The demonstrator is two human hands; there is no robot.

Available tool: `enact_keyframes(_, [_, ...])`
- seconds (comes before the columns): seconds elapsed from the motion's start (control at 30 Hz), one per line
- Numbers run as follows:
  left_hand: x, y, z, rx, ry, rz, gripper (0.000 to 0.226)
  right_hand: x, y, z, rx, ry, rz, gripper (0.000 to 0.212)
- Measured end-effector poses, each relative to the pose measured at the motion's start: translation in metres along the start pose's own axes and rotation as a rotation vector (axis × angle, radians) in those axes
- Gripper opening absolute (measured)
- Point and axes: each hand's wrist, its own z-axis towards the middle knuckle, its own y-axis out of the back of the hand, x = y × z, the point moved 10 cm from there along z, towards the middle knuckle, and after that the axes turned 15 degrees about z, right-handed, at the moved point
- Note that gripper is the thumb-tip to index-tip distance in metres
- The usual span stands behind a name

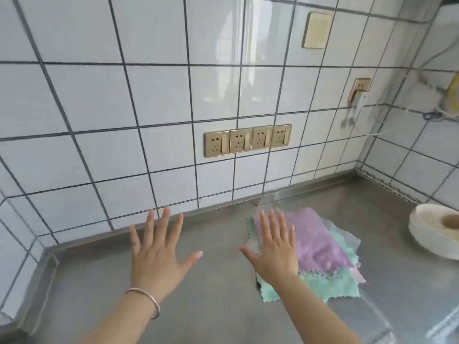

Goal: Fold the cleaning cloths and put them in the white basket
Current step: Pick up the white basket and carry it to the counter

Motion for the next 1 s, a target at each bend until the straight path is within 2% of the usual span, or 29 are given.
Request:
enact_keyframes(0.07, [-0.009,-0.009,0.002,0.028,-0.102,-0.008,0.09,-0.006,-0.001,-0.02,-0.039,-0.082,-0.015,0.095])
enact_keyframes(0.2, [-0.041,-0.017,-0.002,-0.03,-0.353,-0.026,0.091,-0.024,0.013,-0.092,-0.064,-0.339,-0.078,0.097])
enact_keyframes(0.4, [-0.116,0.034,-0.063,-0.072,-0.724,-0.239,0.093,-0.035,0.081,-0.234,-0.113,-0.673,-0.188,0.093])
enact_keyframes(0.67, [-0.202,0.143,-0.234,-0.218,-1.156,-0.406,0.085,-0.027,0.188,-0.445,-0.353,-1.004,-0.318,0.09])
enact_keyframes(0.83, [-0.208,0.203,-0.349,-0.362,-1.341,-0.43,0.079,0.009,0.23,-0.567,-0.453,-1.173,-0.339,0.088])
enact_keyframes(1.0, [-0.19,0.263,-0.514,-0.432,-1.549,-0.513,0.078,0.081,0.278,-0.727,-0.577,-1.342,-0.387,0.087])
